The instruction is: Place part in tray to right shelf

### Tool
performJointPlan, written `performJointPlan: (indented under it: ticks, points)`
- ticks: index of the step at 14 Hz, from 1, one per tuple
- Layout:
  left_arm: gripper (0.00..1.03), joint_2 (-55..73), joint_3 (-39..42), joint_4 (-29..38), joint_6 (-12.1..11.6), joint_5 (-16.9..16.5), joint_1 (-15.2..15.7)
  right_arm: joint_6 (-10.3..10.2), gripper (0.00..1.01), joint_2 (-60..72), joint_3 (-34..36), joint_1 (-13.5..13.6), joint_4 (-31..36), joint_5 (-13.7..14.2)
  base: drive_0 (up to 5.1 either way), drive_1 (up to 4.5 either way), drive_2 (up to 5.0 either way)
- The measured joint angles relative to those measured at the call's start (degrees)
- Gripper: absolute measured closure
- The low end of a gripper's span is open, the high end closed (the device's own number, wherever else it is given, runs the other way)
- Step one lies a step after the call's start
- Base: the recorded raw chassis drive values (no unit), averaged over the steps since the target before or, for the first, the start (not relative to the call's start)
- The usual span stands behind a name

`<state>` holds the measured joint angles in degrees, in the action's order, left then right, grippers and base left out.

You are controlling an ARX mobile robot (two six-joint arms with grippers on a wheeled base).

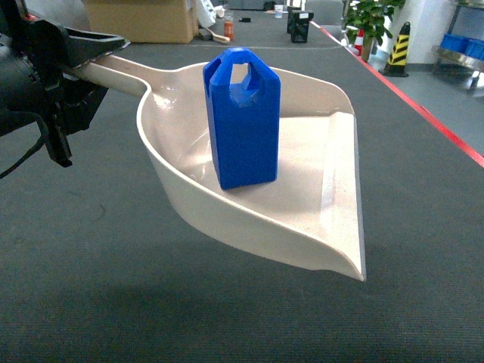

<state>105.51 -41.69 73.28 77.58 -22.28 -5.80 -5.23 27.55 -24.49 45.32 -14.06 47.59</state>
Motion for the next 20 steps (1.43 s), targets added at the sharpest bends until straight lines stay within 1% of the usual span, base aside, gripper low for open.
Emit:
performJointPlan:
  ticks: [1, 7, 8, 9, 10, 11, 12, 13, 14, 15, 16, 17, 18, 19, 20]
  points:
    - [0.89, 0.1, 0.0, 0.0, 0.0, 0.0, 0.0, -0.3, 0.03, 0.1, 0.0, 0.0, 0.0, 0.0, 0.0, 0.0, 0.0]
    - [0.89, 0.1, 0.0, 0.0, 0.0, 0.2, 0.0, -0.3, 0.03, 0.1, 0.0, 0.0, 0.0, 0.0, 0.0, 0.0, 0.0]
    - [0.89, 0.1, 0.0, -0.6, -0.2, 0.7, 0.0, -0.3, 0.03, 0.1, 0.0, 0.0, 0.0, 0.0, 0.0, 0.0, 0.0]
    - [0.89, -3.1, -1.1, -13.2, -3.0, 11.8, -1.7, -0.3, 0.03, 0.1, 0.0, 0.0, 0.0, 0.0, 0.0, 0.0, 0.0]
    - [0.89, -4.4, -1.9, -17.0, -5.3, 19.9, -2.1, -0.3, 0.03, 0.1, 0.0, 0.0, 0.0, 0.0, 0.0, 0.0, 0.0]
    - [0.89, -4.7, -3.3, -17.8, -5.2, 21.8, -1.5, -0.3, 0.03, 0.0, 0.0, 0.0, 0.0, 0.0, 0.0, 0.0, 0.0]
    - [0.89, -4.7, -3.8, -14.6, -4.6, 20.5, -0.4, -0.3, 0.03, 0.0, 0.0, 0.0, 0.0, 0.0, 0.0, 0.0, 0.0]
    - [0.89, -4.7, -4.4, -12.7, -3.1, 19.5, 0.8, -0.3, 0.03, 0.1, 0.0, 0.0, 0.0, 0.0, 0.0, 0.0, 0.0]
    - [0.89, -4.5, -4.6, -10.3, -0.6, 19.1, 1.7, -0.3, 0.03, 0.1, 0.0, 0.0, 0.0, 0.0, 0.0, 0.0, 0.0]
    - [0.89, -4.3, -4.6, -6.4, 2.7, 18.0, 2.4, -0.3, 0.03, 0.0, 0.0, 0.0, 0.0, 0.0, 0.0, 0.0, 0.0]
    - [0.89, -4.3, -5.1, -5.2, 5.2, 16.8, 2.4, -0.3, 0.03, 0.0, 0.0, 0.0, 0.0, 0.0, 0.0, 0.0, 0.0]
    - [0.89, -4.4, -5.5, -4.3, 7.0, 15.0, 2.2, -0.4, 0.03, 0.1, 0.0, 0.0, 0.0, 0.0, 0.0, 0.0, 0.0]
    - [0.89, -5.0, -5.5, -6.4, 7.9, 14.0, 1.9, -0.3, 0.03, 0.1, 0.0, 0.0, 0.0, 0.0, 0.0, 0.0, 0.0]
    - [0.89, -5.4, -4.5, -6.4, 8.0, 13.0, 1.8, -0.4, 0.03, 0.1, 0.0, 0.0, 0.0, 0.0, 0.0, 0.0, 0.0]
    - [0.89, -6.3, -3.0, -7.0, 7.5, 12.0, 1.6, -0.4, 0.03, 0.1, 0.0, 0.0, 0.0, 0.0, 0.0, 0.0, 0.0]
